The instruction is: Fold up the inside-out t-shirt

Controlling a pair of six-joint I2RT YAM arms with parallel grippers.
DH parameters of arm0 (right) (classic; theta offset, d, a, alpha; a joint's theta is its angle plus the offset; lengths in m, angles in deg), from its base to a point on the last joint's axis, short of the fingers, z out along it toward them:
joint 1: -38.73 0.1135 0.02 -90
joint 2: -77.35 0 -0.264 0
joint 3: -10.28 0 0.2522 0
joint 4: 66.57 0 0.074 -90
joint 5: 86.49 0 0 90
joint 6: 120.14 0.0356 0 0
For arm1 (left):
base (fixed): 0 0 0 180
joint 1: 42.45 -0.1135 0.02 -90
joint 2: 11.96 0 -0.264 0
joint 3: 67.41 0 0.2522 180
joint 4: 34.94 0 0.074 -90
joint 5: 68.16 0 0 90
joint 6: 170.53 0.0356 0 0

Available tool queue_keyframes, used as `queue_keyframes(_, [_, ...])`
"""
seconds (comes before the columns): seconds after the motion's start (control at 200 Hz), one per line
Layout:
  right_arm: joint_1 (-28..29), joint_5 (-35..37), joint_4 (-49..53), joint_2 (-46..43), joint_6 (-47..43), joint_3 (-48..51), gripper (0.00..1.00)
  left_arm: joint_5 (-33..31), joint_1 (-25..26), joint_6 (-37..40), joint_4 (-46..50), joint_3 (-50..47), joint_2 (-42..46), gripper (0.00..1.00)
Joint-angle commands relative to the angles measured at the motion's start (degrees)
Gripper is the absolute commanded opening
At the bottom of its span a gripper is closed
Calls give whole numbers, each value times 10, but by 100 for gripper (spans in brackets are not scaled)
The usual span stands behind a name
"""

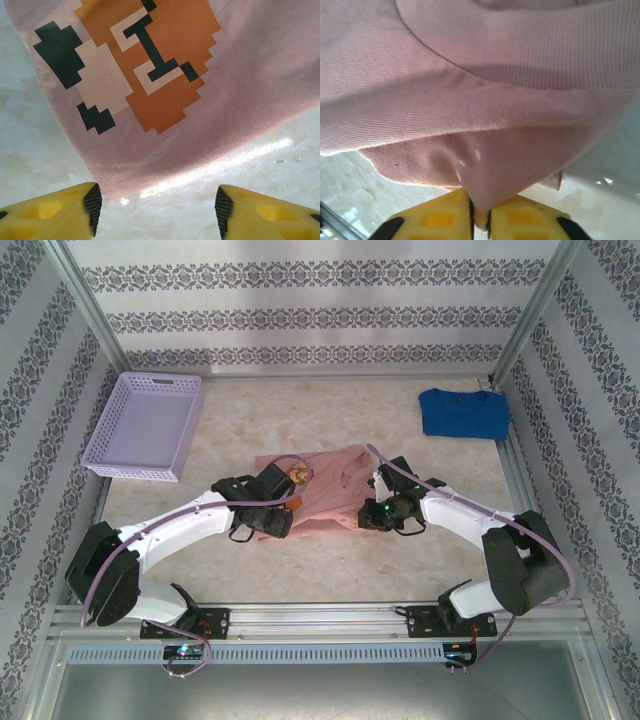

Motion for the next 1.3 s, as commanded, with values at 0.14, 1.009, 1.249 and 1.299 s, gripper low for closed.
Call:
queue_keyframes(0.14, [-20,72,108,-28,-75,-61,6,18,-36,2,10,-2,19,63])
queue_keyframes(1.009, [33,80,26,14,-31,-106,36,34,-55,27,-42,44,-141,64])
queue_keyframes(1.249, [21,105,24,108,-26,-101,25,86,-32,19,-87,-15,-145,64])
queue_keyframes(1.299, [11,114,36,123,-41,-108,24,96,-18,21,-95,-26,-146,64])
